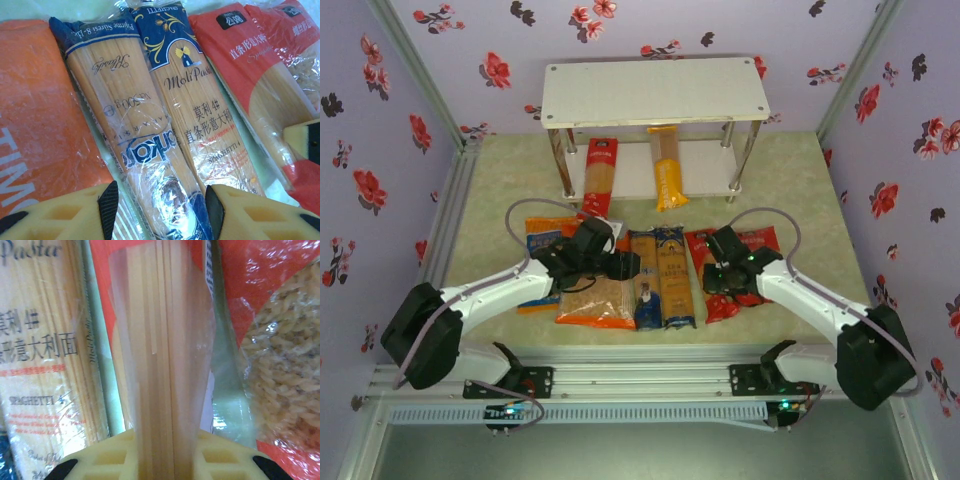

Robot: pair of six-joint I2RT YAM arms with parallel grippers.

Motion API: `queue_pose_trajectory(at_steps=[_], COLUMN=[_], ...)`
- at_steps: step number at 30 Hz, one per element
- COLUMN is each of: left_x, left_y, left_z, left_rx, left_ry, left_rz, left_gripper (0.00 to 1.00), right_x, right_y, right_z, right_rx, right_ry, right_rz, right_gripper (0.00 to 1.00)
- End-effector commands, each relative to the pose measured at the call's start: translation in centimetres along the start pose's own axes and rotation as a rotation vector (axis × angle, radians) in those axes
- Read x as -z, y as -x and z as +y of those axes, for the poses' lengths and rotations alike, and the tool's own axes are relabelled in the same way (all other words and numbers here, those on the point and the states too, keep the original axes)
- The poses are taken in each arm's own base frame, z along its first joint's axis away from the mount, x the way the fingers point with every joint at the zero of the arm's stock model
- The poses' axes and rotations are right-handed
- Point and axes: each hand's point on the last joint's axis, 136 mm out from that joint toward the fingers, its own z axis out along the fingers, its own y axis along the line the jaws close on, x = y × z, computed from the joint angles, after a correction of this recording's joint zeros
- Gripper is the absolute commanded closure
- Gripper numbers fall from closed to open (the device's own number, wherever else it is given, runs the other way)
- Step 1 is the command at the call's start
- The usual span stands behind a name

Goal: Place and organize the pasta boxes and bags onto the shelf

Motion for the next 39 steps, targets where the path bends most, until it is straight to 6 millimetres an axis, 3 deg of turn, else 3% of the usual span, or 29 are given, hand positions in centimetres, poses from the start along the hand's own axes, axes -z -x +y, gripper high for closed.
queue_pose_trajectory(at_steps=[1,9,17,25,26,28,30,35,39], left_x=[0.4,0.6,0.8,1.3,1.3,1.4,1.5,1.6,1.6], left_y=[0.3,0.2,0.2,0.1,0.1,0.1,0.0,0.0,0.0], left_z=[0.3,1.0,1.2,1.7,1.8,1.8,1.9,2.2,2.2], left_rx=[0.015,0.023,0.023,0.03,0.033,0.034,0.034,0.037,0.038], left_ry=[0.0,0.007,0.008,0.014,0.015,0.016,0.019,0.021,0.022], left_rz=[-0.024,-0.03,-0.034,-0.043,-0.044,-0.044,-0.043,-0.046,-0.047], left_gripper=[0.48,0.48,0.48,0.48,0.48,0.48,0.48,0.48,0.48], right_x=[2.2,4.6,0.2,-2.2,-2.5,-2.8,-3.0,-2.8,-3.3], right_y=[2.2,2.5,0.5,-0.5,-0.6,-0.8,-1.0,-1.1,-1.4], right_z=[0.8,0.7,1.6,1.0,1.0,0.9,0.8,0.8,0.8], right_rx=[0.012,-0.002,-0.06,-0.057,-0.058,-0.061,-0.063,-0.065,-0.062], right_ry=[0.032,0.051,0.111,0.071,0.069,0.064,0.065,0.067,0.063], right_rz=[-0.104,-0.162,-0.063,-0.011,-0.002,0.01,0.013,0.014,0.034], right_gripper=[1.0,1.0,1.0,1.0,0.92,0.65,0.54,0.3,0.25])
